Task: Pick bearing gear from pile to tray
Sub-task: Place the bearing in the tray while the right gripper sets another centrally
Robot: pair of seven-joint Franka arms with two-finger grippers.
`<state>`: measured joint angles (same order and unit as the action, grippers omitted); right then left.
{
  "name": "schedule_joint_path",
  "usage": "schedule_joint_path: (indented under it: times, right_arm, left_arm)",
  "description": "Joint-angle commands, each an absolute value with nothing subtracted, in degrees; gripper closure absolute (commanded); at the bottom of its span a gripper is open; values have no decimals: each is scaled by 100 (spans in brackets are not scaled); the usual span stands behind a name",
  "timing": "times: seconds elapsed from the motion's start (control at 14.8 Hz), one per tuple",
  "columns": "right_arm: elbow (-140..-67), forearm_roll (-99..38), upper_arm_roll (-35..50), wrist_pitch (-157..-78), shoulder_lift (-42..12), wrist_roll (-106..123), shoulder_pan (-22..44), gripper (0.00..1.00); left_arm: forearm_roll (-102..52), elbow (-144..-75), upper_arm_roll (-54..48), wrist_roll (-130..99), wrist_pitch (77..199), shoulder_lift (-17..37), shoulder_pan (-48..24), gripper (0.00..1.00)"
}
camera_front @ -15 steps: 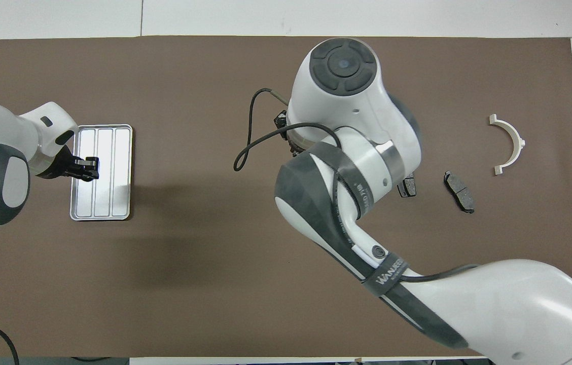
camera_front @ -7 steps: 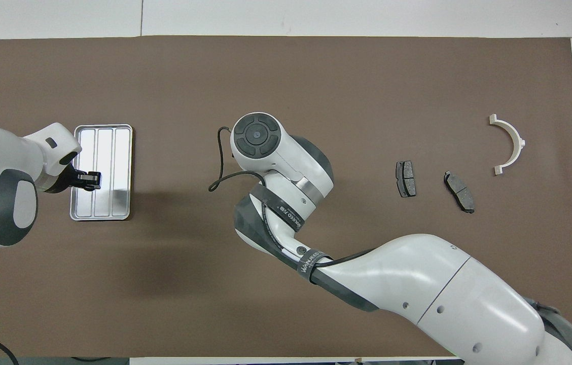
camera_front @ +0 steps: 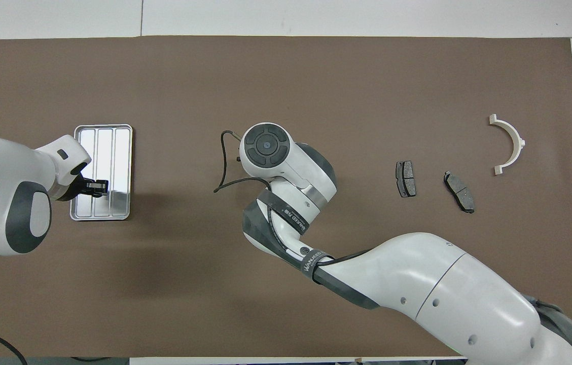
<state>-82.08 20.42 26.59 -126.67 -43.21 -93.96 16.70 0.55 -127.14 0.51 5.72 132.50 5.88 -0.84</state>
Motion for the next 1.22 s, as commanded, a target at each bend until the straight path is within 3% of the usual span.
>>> schedule_joint_path:
  times: [0.0,0.07,0.14,0.2,0.27,0.47,0.68,0.75,0.88,0.95,1.15]
  right_arm:
    - [-8517,2206,2707,-12858,-4192,-9554,1538,100]
    - [-8508,2206,2707,-12824,-4192,-9554,1529,100]
    - [-8508,2206,2707,-12797,-4192,-9554,1529,75]
    - [-8473,2206,2698,-12736,-4184,-9554,1521,10]
    - [-8412,2215,2698,-12596,-4175,-9545,1512,0]
    - [-8008,2189,2672,-12051,-4105,-9353,1372,0]
    - [-7937,2040,2742,-11725,-3790,-8433,828,0]
    - [-7937,1848,2742,-11638,-3666,-7968,661,0]
    - [-7945,1452,2733,-11436,-3429,-6992,292,0]
    - [-7954,1415,2733,-11261,-3358,-6552,90,0]
    - [-7972,1406,2733,-10882,-3165,-5260,-359,0]
  left_arm:
    - [26,-12841,9,686,13491,615,44,92]
    - [26,-12850,9,686,13517,659,44,92]
    - [26,-12893,17,686,13596,677,44,92]
    - [26,-12954,9,677,13666,685,44,92]
    - [26,-12981,9,677,13710,686,44,92]
    - [26,-13043,9,677,13807,694,35,90]
    - [26,-13087,9,668,13904,747,18,87]
    - [26,-13087,9,659,13939,773,9,77]
    - [26,-13087,9,677,13948,782,9,40]
    - [26,-13078,9,677,13922,782,0,31]
    - [26,-12807,9,677,13406,765,0,21]
